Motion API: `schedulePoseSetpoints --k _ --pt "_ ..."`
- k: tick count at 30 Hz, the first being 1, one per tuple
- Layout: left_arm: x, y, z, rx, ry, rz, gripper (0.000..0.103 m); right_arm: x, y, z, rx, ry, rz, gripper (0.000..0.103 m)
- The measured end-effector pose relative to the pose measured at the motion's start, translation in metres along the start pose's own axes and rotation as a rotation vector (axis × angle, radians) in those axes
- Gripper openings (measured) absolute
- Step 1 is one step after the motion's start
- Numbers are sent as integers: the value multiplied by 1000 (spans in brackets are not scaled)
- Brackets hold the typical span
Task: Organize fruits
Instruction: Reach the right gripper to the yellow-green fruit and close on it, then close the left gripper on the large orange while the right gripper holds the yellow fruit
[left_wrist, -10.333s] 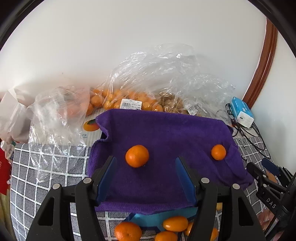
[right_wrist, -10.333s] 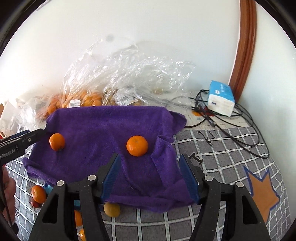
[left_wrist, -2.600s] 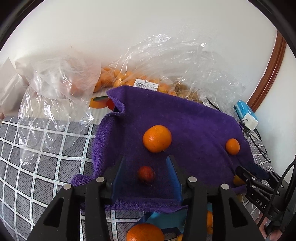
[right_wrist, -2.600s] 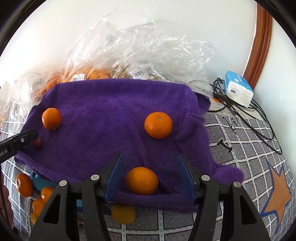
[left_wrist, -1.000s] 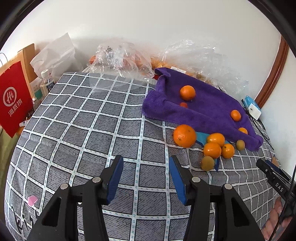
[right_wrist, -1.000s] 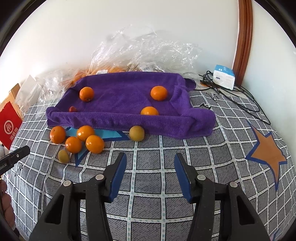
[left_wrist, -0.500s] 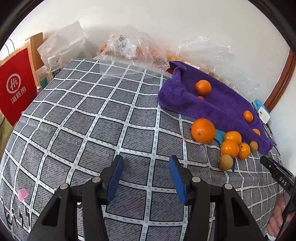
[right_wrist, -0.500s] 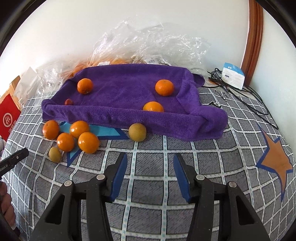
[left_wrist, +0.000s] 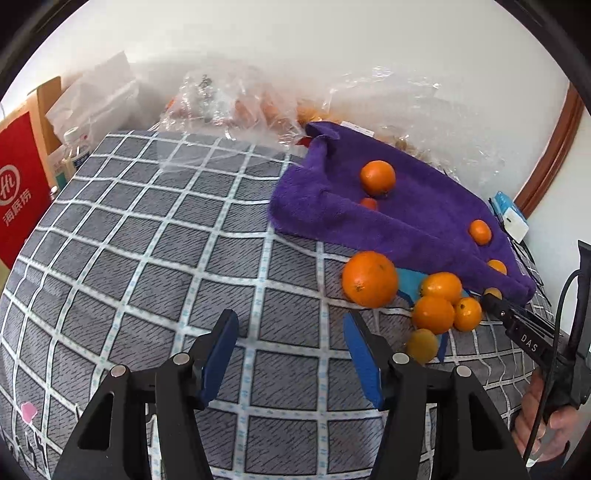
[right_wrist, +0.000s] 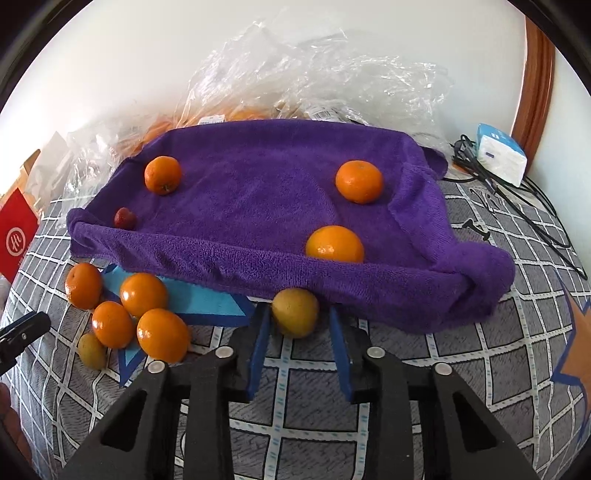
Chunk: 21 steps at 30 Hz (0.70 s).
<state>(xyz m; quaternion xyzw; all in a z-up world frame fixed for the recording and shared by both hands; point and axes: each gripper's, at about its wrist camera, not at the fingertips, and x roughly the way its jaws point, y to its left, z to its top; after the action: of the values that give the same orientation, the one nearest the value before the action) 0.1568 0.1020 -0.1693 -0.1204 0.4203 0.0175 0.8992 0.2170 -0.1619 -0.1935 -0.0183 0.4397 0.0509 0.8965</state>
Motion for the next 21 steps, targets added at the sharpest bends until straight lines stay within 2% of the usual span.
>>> schedulePoseSetpoints --k 5,11,14,17,19,21 --pt "3 -31 10 77 -31 -73 58 -13 -7 -10 -14 -22 -49 27" --pt "23 -42 15 122 -12 -48 58 -21 -17 -21 -9 -6 -54 27" --pt "31 -40 14 101 3 -56 58 -22 -15 -23 -7 1 -58 27" --pt "29 -38 14 86 -16 -62 58 -23 -10 -25 -8 1 -43 27" --pt "31 -37 15 75 -14 -64 54 -21 -6 -25 -21 0 -54 27" --pt "32 -36 16 64 -16 -75 41 -20 -6 -26 -25 -6 -64 27"
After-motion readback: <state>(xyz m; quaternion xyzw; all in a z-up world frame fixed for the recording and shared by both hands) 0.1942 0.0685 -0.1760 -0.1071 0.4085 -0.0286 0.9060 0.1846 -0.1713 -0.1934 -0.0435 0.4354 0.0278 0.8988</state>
